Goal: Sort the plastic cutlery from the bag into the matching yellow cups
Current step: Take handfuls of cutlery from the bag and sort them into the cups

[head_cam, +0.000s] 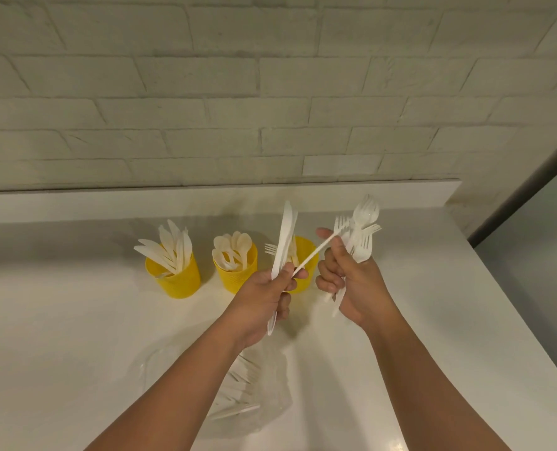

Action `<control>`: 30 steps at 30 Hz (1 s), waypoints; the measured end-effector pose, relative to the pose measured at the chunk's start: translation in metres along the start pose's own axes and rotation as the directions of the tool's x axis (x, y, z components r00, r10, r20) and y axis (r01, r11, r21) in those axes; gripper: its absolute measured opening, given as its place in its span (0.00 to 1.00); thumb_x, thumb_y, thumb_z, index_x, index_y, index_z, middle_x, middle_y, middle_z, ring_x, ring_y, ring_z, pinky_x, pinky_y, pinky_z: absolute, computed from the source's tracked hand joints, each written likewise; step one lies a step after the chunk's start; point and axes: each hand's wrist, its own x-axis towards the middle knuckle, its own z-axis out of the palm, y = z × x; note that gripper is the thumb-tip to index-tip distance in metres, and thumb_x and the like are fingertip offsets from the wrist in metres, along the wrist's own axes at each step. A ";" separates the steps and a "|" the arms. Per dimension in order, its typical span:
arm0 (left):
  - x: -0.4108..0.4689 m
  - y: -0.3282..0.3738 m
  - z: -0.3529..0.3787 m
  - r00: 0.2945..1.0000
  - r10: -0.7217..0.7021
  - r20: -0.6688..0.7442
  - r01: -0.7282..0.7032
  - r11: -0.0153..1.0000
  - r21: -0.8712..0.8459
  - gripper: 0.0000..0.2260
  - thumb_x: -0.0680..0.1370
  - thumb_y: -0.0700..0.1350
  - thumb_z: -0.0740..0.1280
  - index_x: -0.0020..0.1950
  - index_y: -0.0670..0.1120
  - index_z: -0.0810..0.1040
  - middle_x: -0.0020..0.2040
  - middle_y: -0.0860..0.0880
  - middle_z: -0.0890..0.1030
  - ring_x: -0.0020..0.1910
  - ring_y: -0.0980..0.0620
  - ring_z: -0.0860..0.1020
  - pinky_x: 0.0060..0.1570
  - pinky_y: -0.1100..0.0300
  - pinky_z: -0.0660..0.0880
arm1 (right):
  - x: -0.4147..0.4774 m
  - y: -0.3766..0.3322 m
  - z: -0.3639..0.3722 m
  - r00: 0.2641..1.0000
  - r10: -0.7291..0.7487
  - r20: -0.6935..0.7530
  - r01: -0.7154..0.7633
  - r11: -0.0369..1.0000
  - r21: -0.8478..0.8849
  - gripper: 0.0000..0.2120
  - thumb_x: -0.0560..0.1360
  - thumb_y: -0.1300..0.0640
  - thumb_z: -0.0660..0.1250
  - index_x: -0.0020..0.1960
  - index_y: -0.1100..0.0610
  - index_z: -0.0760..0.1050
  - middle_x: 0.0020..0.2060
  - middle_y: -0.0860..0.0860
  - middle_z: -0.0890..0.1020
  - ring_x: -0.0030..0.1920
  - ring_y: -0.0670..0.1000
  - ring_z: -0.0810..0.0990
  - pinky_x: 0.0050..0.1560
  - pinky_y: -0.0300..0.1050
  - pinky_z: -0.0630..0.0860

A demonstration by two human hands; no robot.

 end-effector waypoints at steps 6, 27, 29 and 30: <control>-0.005 0.006 0.005 0.999 0.039 -0.005 -0.039 0.997 0.070 0.16 0.85 0.55 0.61 0.42 0.47 0.75 0.34 0.53 0.68 0.26 0.53 0.57 0.31 0.59 0.58 | 0.005 -0.012 0.018 0.995 -0.096 0.016 0.097 0.989 -0.108 0.09 0.79 0.53 0.69 0.47 0.59 0.77 0.28 0.52 0.57 0.25 0.48 0.58 0.26 0.41 0.63; 0.000 0.025 0.003 0.986 -0.011 0.165 -0.040 0.952 0.303 0.08 0.86 0.48 0.60 0.53 0.45 0.74 0.31 0.52 0.66 0.28 0.53 0.69 0.33 0.54 0.80 | 0.025 -0.030 0.042 0.993 -0.067 -0.095 0.022 0.913 -0.407 0.11 0.80 0.61 0.69 0.40 0.60 0.72 0.25 0.52 0.62 0.25 0.51 0.58 0.25 0.42 0.61; 0.002 0.027 0.001 0.988 0.010 0.157 -0.063 0.938 0.341 0.09 0.86 0.48 0.61 0.54 0.44 0.76 0.30 0.51 0.66 0.31 0.47 0.71 0.41 0.52 0.83 | 0.026 -0.030 0.042 0.995 -0.059 -0.085 0.018 0.909 -0.417 0.13 0.79 0.62 0.68 0.38 0.58 0.71 0.25 0.51 0.62 0.24 0.51 0.58 0.25 0.42 0.61; 0.002 0.029 0.000 0.987 0.014 0.162 -0.071 0.933 0.353 0.10 0.86 0.49 0.60 0.53 0.44 0.76 0.30 0.51 0.65 0.33 0.45 0.71 0.43 0.53 0.82 | 0.026 -0.029 0.042 0.996 -0.055 -0.074 0.018 0.903 -0.429 0.13 0.79 0.62 0.68 0.37 0.58 0.71 0.24 0.51 0.62 0.24 0.51 0.59 0.25 0.42 0.61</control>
